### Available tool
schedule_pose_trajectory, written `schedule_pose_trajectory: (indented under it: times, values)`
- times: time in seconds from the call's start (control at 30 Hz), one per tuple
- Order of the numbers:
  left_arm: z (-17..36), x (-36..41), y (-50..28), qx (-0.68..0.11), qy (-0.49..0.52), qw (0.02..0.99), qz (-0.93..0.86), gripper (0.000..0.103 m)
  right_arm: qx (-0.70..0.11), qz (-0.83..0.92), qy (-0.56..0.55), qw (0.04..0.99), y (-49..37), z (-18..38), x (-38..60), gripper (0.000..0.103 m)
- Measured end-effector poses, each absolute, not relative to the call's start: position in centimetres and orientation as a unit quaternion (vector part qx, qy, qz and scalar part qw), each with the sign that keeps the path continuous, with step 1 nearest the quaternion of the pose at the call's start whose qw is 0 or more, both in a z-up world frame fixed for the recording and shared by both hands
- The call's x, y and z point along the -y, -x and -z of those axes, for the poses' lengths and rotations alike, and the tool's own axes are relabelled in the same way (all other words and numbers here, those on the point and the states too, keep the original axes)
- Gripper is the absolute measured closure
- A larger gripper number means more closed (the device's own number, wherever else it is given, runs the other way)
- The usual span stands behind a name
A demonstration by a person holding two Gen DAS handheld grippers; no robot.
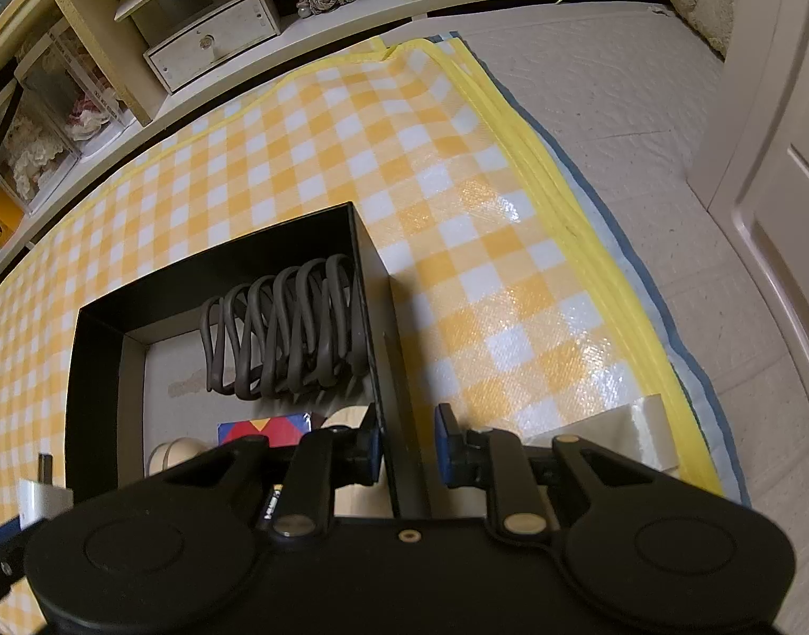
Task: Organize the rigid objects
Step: 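Carry the white charger into the black box and release it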
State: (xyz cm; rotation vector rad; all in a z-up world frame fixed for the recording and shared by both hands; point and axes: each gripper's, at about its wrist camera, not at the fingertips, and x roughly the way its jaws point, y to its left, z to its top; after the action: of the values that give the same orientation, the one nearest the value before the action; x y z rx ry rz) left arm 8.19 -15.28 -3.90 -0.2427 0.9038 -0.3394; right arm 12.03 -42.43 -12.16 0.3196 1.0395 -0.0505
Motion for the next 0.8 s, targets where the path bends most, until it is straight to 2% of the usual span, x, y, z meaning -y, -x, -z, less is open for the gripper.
schedule_pose_trajectory:
  times: [0.37,0.43,0.5,0.8]
  values:
    - [4.5,16.5,-7.5,-0.435,0.108,0.881,0.154,0.059,-0.494,0.022,-0.156,0.855,-12.0,12.0,42.4,0.082]
    - [4.5,16.4,-7.4,-0.433,0.109,0.882,0.147,0.057,-0.494,0.022,-0.156,0.855,-12.0,12.0,42.5,0.082]
    - [4.3,16.2,-7.2,-0.43,0.115,0.884,0.145,0.05,-0.494,0.022,-0.156,0.855,-12.0,12.0,42.5,0.082]
    - [4.5,15.6,-6.8,-0.439,0.108,0.88,0.145,0.049,-0.494,0.022,-0.157,0.855,-12.0,12.0,42.4,0.082]
